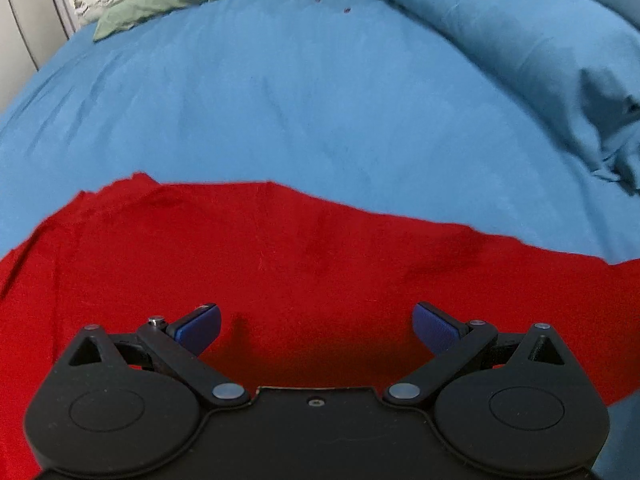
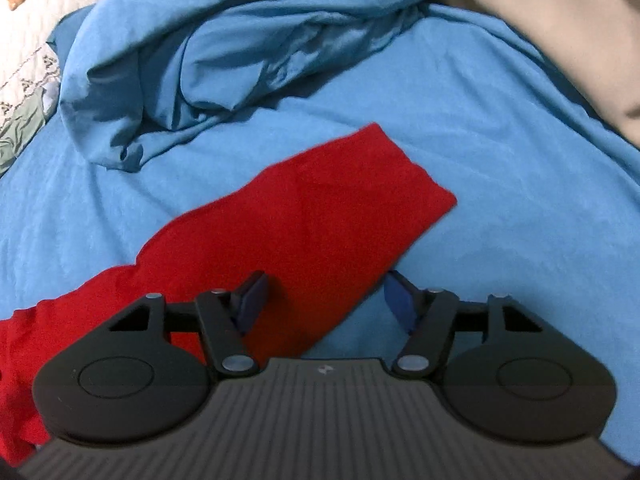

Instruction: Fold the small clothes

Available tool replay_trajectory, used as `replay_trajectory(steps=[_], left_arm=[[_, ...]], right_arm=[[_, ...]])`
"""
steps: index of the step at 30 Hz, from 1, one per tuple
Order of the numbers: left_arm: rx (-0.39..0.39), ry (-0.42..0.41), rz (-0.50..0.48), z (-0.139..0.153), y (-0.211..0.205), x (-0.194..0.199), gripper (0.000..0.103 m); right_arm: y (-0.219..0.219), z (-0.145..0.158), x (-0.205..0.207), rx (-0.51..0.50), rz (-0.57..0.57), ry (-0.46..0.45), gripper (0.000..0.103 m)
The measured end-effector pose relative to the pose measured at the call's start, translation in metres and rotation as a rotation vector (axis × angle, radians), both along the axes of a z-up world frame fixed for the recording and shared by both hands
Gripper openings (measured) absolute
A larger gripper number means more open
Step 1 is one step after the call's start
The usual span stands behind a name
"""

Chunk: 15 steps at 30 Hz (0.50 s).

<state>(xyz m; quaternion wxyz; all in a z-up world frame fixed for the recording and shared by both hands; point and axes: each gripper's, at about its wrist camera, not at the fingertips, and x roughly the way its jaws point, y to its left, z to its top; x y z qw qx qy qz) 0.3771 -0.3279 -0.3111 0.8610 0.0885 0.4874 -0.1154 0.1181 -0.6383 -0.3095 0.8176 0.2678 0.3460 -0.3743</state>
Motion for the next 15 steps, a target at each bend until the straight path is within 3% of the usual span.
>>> replay_trajectory(steps=[2, 4, 9, 13, 15], left_arm=[[-0.002, 0.026, 0.013, -0.009, 0.0, 0.007, 0.103], [-0.003, 0.05, 0.018, -0.018, 0.002, 0.012, 0.103], [-0.017, 0.074, 0.031, -0.025, 0.006, 0.018, 0.103], [-0.029, 0.084, 0.011, -0.016, 0.01, 0.023, 0.103], [-0.022, 0.045, 0.018, -0.004, 0.021, 0.023, 0.103]], right_arm=[[-0.002, -0.001, 0.002, -0.021, -0.002, 0.001, 0.069], [-0.003, 0.0, 0.002, -0.032, -0.009, -0.003, 0.05], [-0.006, 0.008, 0.007, -0.056, 0.001, 0.014, 0.023], [0.003, 0.033, 0.015, -0.068, 0.013, -0.029, 0.023], [0.014, 0.054, 0.022, -0.061, 0.039, -0.086, 0.023]])
